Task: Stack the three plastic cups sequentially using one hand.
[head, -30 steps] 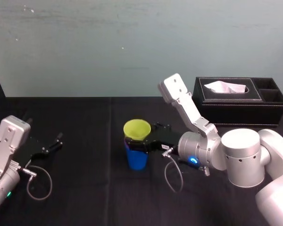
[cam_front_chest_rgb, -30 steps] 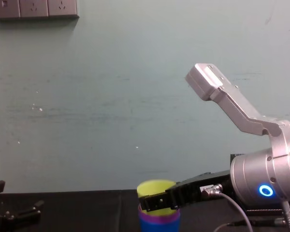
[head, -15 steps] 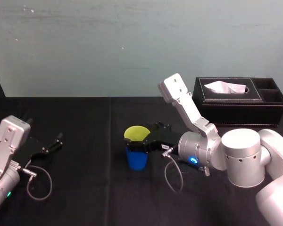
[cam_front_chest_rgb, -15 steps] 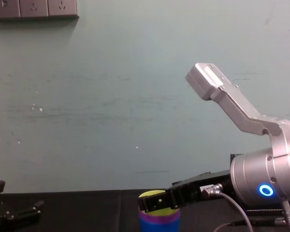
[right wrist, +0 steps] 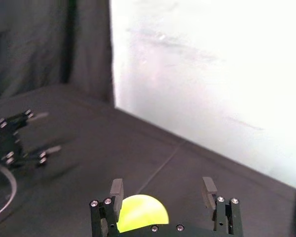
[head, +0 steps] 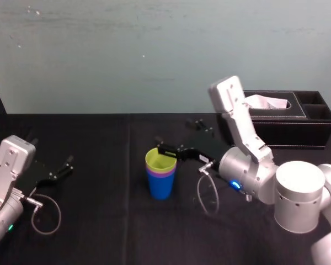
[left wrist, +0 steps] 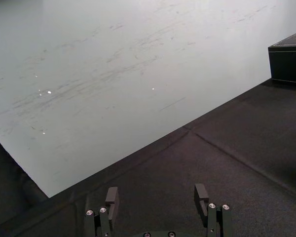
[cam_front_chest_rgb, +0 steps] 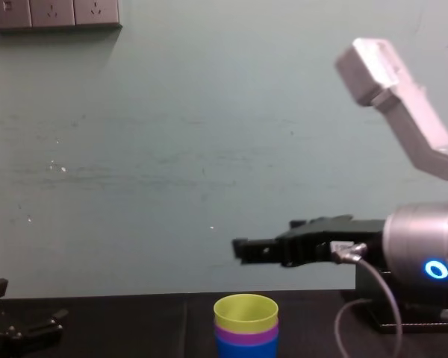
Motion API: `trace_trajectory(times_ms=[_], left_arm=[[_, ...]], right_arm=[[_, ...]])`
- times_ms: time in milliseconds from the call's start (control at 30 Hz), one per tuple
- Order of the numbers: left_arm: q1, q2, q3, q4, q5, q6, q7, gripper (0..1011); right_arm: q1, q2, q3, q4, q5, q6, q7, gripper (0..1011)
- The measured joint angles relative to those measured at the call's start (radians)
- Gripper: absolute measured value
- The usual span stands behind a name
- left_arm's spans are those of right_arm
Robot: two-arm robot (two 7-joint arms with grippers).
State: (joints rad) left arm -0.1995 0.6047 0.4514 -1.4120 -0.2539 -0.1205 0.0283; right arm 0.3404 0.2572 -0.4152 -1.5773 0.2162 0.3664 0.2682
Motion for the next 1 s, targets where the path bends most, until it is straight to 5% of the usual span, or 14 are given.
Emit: trace_trajectory(times_ms=[433, 1000], left_arm=[[0.000, 0.000, 0.000, 0.000, 0.000, 0.000, 0.000, 1000], [0.000, 0.000, 0.000, 0.000, 0.000, 0.000, 0.000, 1000]], right_arm=[[-0.126, -0.058, 0.127, -0.031, -0.045, -0.049, -0.191, 1003], [-0.177, -0.104, 0.162, 0.069, -0.113, -0.064, -0.268, 1003]])
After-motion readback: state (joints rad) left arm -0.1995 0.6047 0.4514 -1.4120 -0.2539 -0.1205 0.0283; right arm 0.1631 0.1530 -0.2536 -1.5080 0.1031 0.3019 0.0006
